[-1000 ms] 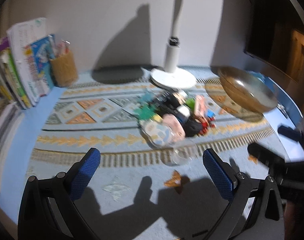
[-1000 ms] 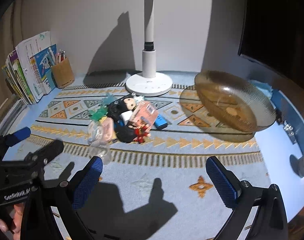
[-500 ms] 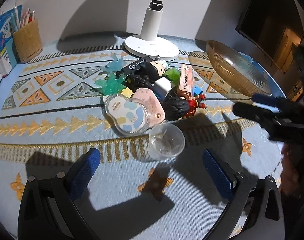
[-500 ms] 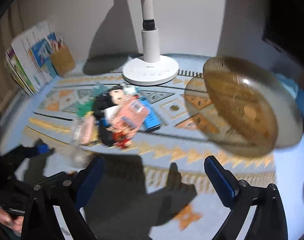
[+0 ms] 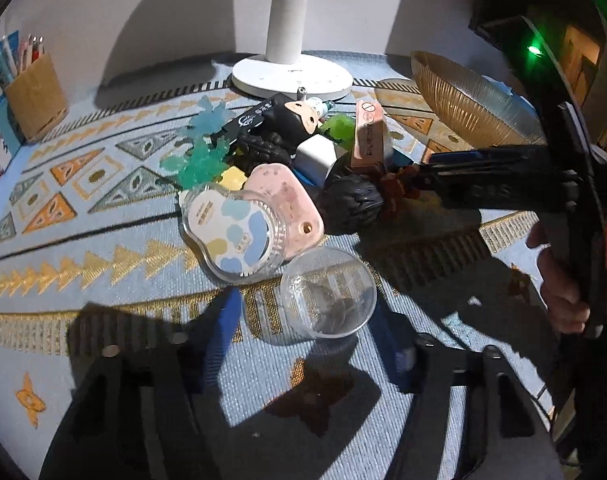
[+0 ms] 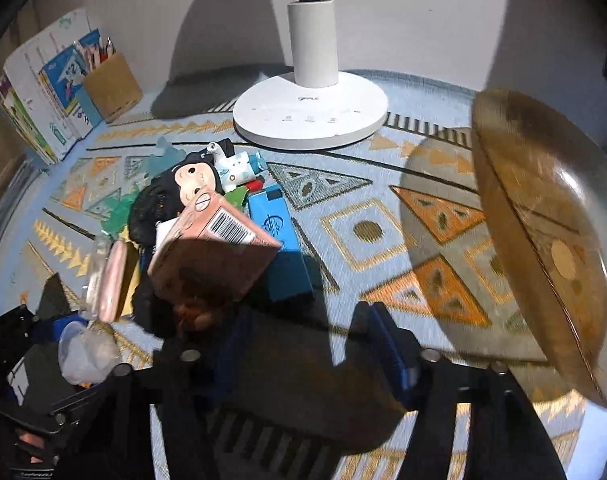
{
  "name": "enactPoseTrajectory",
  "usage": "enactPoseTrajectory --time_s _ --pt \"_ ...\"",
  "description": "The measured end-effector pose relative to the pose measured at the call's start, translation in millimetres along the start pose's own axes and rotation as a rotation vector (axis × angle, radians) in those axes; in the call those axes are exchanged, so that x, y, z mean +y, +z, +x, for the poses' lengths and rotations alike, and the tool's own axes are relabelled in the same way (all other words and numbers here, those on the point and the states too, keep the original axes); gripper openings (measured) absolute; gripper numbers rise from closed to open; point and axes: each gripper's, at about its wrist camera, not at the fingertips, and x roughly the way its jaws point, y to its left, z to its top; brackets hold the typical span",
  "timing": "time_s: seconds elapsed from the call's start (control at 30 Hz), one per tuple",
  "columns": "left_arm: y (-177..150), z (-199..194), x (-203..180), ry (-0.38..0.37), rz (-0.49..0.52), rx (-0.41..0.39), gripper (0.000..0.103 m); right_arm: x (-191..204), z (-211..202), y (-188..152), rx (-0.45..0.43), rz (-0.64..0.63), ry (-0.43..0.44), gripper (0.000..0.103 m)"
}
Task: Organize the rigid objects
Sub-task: 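Grasp the clear plastic cup with the left gripper while the right grasps the blue lighter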
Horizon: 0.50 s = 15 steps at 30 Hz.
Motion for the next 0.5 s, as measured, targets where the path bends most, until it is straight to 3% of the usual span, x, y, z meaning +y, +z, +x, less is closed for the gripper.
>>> enactPoseTrajectory --time_s 0.07,0.27,0.3,0.37,0.5 --pt "0 0 -2 0.006 0.012 -0.003 0.049 2 5 4 -0.003 -0.009 -0.014 0.053" --pt "0 0 -3 -0.008 0.023 -0.012 0.040 7 9 9 -0.044 -0.044 -0.026 0.029" --pt "0 0 -4 -0.011 0.022 -0.014 0.033 5 7 7 -0.048 -0.033 -0.007 0.026" --pt "1 -1 -3 -0.020 0.019 -0.012 0.033 2 2 0 -0.047 -0.002 0.032 0.025" --pt "-1 -5 -4 -0.032 0.026 -0.020 0.033 -1 -17 -27 -0.035 0.038 0.014 0.025"
